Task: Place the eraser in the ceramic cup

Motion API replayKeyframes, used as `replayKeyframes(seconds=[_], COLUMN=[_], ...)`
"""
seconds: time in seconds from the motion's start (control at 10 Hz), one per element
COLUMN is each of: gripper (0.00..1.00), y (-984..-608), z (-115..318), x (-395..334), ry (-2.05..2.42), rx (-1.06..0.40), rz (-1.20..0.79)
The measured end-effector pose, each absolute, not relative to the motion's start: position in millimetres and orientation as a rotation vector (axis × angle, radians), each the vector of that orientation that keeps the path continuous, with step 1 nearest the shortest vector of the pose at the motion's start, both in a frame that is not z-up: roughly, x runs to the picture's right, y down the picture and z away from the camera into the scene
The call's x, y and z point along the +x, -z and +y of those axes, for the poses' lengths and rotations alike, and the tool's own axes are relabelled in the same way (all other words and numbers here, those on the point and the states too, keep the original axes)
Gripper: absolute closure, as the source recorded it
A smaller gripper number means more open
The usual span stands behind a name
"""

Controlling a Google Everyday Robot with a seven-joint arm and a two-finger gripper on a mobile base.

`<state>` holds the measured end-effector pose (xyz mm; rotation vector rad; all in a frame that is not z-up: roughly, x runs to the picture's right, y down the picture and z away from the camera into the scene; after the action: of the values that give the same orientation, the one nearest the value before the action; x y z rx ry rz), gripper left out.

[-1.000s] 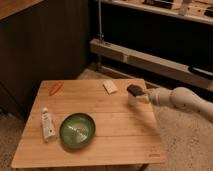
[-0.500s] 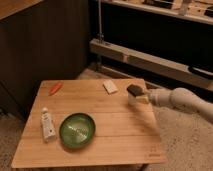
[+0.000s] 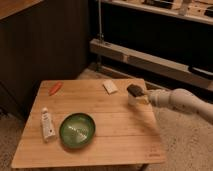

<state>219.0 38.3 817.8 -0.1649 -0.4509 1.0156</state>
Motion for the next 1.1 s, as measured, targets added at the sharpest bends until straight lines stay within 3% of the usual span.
replayKeyframes(seconds=[0.4, 0.8, 1.1], gripper=[1.0, 1.0, 1.0], y=[-807.9, -792.7, -789.8], z=[31.6, 16.9, -2.8], x=[213.3, 212.3, 203.7], ry=[-1.001, -0.997, -0.958], rx=[-0.154, -0.127, -0.194], rz=[-0.518, -0.595, -0.508])
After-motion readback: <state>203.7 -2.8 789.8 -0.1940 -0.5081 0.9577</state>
